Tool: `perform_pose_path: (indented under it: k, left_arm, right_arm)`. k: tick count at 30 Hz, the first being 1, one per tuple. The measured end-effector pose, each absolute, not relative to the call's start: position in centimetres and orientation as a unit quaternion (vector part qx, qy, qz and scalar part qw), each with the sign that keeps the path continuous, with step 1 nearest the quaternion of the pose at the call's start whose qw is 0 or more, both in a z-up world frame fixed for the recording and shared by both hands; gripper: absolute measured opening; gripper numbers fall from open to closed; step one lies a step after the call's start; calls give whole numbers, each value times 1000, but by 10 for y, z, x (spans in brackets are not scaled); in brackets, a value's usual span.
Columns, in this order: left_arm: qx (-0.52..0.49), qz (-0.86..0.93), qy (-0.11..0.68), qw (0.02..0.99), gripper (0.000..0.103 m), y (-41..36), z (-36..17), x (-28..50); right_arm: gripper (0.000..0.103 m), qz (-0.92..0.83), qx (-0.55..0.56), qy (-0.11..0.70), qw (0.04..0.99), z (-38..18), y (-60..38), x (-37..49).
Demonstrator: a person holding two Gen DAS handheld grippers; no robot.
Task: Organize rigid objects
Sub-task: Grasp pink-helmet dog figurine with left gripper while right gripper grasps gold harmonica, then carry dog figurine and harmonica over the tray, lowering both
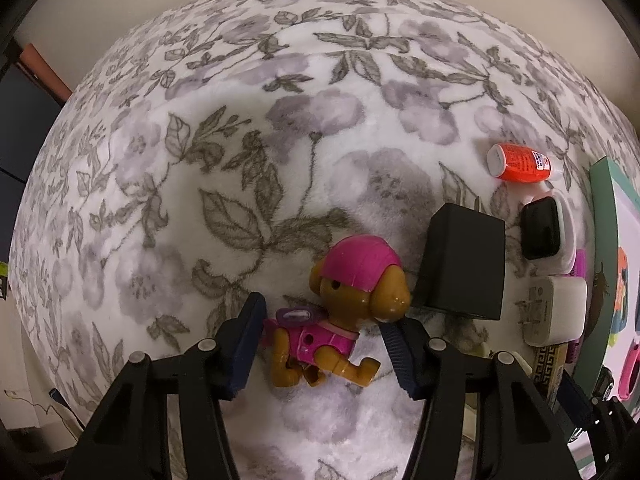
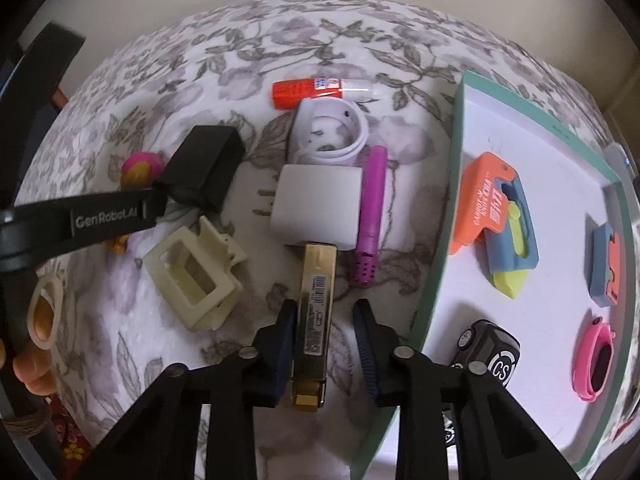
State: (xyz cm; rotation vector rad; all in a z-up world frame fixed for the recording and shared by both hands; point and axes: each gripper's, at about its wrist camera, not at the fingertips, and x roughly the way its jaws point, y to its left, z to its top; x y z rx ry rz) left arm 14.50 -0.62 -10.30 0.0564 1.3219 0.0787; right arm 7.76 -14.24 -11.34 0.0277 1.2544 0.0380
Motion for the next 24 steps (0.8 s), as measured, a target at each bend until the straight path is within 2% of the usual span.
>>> perform_pose_path:
  k: [9,24]
  left_arm:
    - [14,40,621,782,59,4,-101,145]
    - [-25,49,584,810,59,25,-53,149]
  right_arm:
    - [17,21,34,588,808,-110,-149,82]
    - [16,46,74,560,824,-72,-172,68]
